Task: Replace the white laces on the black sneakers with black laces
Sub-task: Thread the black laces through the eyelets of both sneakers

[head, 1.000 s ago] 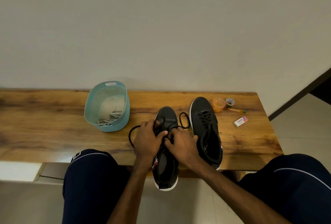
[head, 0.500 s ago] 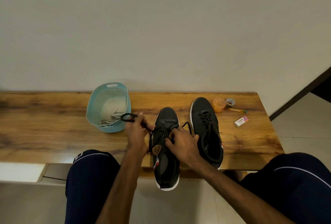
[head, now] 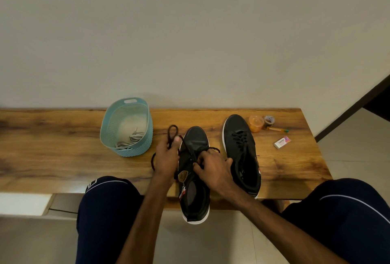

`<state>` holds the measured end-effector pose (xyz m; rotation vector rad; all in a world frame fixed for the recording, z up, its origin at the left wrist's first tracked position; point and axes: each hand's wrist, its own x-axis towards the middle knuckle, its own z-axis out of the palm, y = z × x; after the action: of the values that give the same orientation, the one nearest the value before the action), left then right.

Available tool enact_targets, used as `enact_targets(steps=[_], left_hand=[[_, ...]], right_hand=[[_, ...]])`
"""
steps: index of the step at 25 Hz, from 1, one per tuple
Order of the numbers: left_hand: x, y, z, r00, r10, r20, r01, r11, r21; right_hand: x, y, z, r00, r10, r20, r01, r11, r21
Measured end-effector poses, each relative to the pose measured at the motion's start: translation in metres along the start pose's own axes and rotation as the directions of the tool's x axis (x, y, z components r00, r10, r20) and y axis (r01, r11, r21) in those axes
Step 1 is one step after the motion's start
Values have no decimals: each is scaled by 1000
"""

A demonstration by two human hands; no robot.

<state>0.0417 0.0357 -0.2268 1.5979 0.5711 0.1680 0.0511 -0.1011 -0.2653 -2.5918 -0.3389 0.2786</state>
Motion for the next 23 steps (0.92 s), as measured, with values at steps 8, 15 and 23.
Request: enact_targets(steps=[8, 15, 23], left_hand=[[-1, -14, -6, 999, 33, 39, -50, 789, 613], [2, -11, -6, 992, 124, -9, -115, 944, 308], [-2, -4, -23, 986, -108, -129, 118, 990, 72]], right_hand=[[-1, -2, -2, 1000, 7, 18, -7, 1000, -6], [-1, -2, -4, 999, 8, 40, -7, 1000, -9], [-2, -3, -7, 999, 15, 34, -15, 1000, 11]])
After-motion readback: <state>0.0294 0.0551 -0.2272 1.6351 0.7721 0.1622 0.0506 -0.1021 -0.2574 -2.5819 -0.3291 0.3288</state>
